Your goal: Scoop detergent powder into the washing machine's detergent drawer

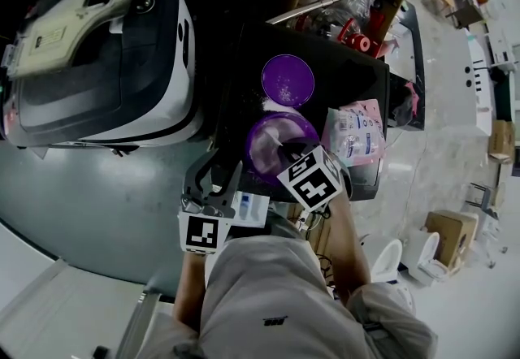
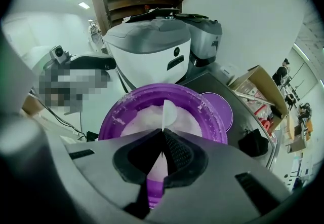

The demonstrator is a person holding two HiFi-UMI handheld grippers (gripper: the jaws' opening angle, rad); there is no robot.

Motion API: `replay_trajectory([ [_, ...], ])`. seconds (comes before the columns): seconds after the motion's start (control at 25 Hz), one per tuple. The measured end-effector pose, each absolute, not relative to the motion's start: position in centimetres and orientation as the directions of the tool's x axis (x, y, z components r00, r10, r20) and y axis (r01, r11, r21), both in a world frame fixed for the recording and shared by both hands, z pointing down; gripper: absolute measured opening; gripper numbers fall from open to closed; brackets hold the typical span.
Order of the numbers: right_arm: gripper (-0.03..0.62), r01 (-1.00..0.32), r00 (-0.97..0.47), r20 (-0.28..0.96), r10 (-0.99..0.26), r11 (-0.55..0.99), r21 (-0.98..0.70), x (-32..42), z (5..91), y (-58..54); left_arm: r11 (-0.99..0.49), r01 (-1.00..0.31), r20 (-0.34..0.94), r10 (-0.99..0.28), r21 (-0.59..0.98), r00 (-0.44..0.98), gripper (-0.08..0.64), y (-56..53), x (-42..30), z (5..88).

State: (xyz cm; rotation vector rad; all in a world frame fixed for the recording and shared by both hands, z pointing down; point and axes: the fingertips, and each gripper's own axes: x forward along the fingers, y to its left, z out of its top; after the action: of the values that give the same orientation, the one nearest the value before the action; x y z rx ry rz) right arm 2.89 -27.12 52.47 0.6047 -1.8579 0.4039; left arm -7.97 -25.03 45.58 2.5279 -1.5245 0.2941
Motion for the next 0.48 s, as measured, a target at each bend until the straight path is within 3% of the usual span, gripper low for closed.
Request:
replay_trajectory([
  [0.48,0.006,-0.496,-0.21,0.977,-0.045,0.866,-0.067,1.5,54.8,-25.7,-0.436,-0.897,0.255,-0.862,0.069,0.438,0.167,-25.3,-9.3,46.0],
])
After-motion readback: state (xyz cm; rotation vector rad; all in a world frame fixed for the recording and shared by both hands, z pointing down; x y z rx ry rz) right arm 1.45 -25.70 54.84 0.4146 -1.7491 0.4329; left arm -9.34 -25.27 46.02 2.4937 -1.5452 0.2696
